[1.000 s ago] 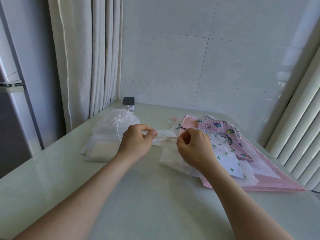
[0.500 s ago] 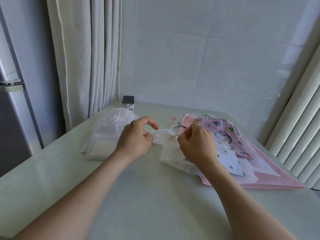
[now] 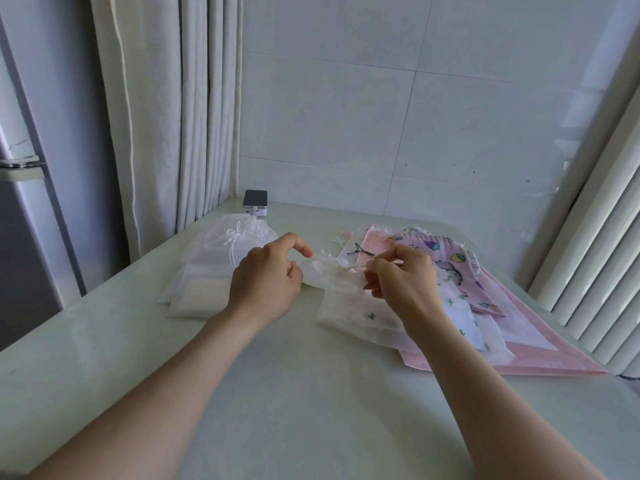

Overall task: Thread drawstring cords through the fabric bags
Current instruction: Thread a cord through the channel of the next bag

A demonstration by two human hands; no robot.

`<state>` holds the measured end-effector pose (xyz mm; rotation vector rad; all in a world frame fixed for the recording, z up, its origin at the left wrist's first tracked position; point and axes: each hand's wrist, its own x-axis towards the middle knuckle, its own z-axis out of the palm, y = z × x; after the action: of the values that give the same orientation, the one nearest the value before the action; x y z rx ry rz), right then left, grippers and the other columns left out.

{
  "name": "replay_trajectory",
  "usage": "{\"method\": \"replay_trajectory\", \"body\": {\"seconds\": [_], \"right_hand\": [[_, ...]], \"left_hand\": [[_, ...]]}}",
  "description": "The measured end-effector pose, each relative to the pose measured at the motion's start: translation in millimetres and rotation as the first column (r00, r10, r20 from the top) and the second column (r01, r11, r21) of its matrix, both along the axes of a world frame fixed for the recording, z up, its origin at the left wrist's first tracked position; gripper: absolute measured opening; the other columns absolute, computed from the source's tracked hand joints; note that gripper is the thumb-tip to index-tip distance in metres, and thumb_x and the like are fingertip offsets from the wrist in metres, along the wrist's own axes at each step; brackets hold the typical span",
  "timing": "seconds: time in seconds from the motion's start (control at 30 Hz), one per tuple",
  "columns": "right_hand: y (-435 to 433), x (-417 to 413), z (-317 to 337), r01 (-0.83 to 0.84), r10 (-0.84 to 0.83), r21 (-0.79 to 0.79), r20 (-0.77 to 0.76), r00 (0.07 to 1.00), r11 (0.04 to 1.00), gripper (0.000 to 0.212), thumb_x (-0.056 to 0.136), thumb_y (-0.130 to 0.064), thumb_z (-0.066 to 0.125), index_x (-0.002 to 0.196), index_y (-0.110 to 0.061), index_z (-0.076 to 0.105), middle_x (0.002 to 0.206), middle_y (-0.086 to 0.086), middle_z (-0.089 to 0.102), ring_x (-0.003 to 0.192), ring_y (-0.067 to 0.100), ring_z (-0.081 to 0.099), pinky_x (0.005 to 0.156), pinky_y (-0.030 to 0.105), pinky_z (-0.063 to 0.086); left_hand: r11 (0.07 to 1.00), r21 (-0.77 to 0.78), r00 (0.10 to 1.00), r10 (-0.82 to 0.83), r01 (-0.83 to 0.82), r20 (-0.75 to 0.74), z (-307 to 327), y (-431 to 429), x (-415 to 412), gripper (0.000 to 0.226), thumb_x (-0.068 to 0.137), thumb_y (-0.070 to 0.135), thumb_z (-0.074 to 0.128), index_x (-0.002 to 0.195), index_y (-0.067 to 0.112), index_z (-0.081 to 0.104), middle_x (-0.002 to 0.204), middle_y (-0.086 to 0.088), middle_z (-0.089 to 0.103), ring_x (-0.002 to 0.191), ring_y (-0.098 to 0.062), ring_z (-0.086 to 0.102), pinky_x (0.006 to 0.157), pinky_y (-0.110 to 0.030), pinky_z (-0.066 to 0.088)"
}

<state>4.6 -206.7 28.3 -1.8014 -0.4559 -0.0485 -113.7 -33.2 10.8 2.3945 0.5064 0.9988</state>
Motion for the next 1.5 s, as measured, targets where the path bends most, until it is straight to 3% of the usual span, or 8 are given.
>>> {"method": "replay_trajectory", "body": {"seconds": [0.5,0.67,0.8,0.9,1.07,1.23,1.37,1.5], "right_hand": [[9.2,-10.4,0.8,-0.027,0.044,0.299,-0.050,0.998,0.954,0.006,0.095,-0.012,0.053,0.098,-0.012,0.058,0.080,0.007,0.077,0.081,0.032,0.074,0.057,0.037,0.059],[6.1,-16.0,6.6,-0.028,-0.014,0.339,0.121,0.993,0.940,0.004,0.101,-0.021,0.054,0.099,-0.019,0.055,0.080,0.012,0.074,0.073,0.034,0.068,0.050,0.034,0.054],[1.7,-24.3,14.0,-0.060,-0.046,0.475,0.207,0.977,0.878,0.004,0.099,-0.013,0.051,0.102,-0.011,0.054,0.081,0.015,0.072,0.067,0.031,0.066,0.058,0.045,0.057],[0.2,-30.1,14.7,-0.108,-0.059,0.515,0.298,0.953,0.851,0.029,0.090,-0.003,0.054,0.117,-0.015,0.056,0.111,0.007,0.072,0.098,0.021,0.070,0.077,0.041,0.062],[5.9,-28.6,2.0,-0.171,0.067,0.324,0.309,0.949,0.931,0.055,0.091,-0.011,0.065,0.138,-0.033,0.045,0.119,-0.002,0.067,0.107,0.013,0.067,0.092,0.032,0.055],[22.9,-35.5,-11.0,-0.269,0.206,0.186,0.302,0.931,0.945,0.036,0.099,-0.010,0.064,0.124,-0.027,0.043,0.083,0.000,0.070,0.062,0.015,0.067,0.061,0.035,0.051],[45.1,-38.4,-17.0,-0.299,0.270,0.054,0.299,0.915,0.953,0.016,0.104,-0.011,0.055,0.116,-0.019,0.058,0.103,0.000,0.071,0.074,0.018,0.076,0.073,0.051,0.061],[59.0,-41.6,-25.7,-0.407,0.446,-0.196,0.242,0.862,0.892,0.048,0.100,-0.006,0.047,0.141,-0.029,0.056,0.125,-0.008,0.067,0.087,0.013,0.075,0.087,0.043,0.061]], "left_hand": [[0.999,0.047,0.998,0.021,-0.023,0.051,-4.4,4.4,2.6,0.012,0.100,0.029,0.054,0.106,0.034,0.063,0.054,0.009,0.052,0.066,-0.020,0.054,0.064,-0.038,0.052],[0.982,-0.102,0.979,-0.169,0.157,-0.116,-8.7,8.3,0.6,0.055,0.086,0.077,0.037,0.112,0.035,0.062,0.107,0.008,0.052,0.107,-0.015,0.050,0.094,-0.037,0.044],[0.974,-0.127,0.977,-0.199,0.188,-0.079,-10.2,9.1,6.4,0.018,0.095,0.032,0.057,0.111,0.022,0.059,0.122,0.003,0.051,0.120,-0.020,0.045,0.098,-0.028,0.036],[0.943,-0.212,0.964,-0.232,0.256,0.131,-2.8,5.5,3.4,0.021,0.106,0.009,0.047,0.097,0.022,0.061,0.099,0.009,0.069,0.097,-0.004,0.065,0.082,-0.017,0.046],[0.919,-0.257,0.914,-0.200,0.299,0.352,10.5,2.2,2.9,0.021,0.111,0.016,0.043,0.100,0.017,0.061,0.088,-0.001,0.070,0.087,-0.020,0.068,0.081,-0.034,0.052],[0.928,-0.360,0.940,0.032,0.099,0.340,18.2,2.3,-3.9,0.017,0.099,0.021,0.048,0.088,0.013,0.057,0.070,0.003,0.067,0.073,-0.014,0.061,0.067,-0.031,0.045],[0.920,-0.332,0.938,0.283,-0.208,0.197,21.3,6.5,-6.6,0.035,0.097,0.043,0.048,0.113,0.013,0.056,0.103,-0.004,0.070,0.094,-0.024,0.055,0.079,-0.039,0.045],[0.864,-0.143,0.838,0.504,-0.483,0.212,21.6,13.3,-13.6,0.023,0.102,0.025,0.053,0.120,0.011,0.047,0.112,-0.013,0.065,0.090,-0.034,0.057,0.070,-0.039,0.035]]}}
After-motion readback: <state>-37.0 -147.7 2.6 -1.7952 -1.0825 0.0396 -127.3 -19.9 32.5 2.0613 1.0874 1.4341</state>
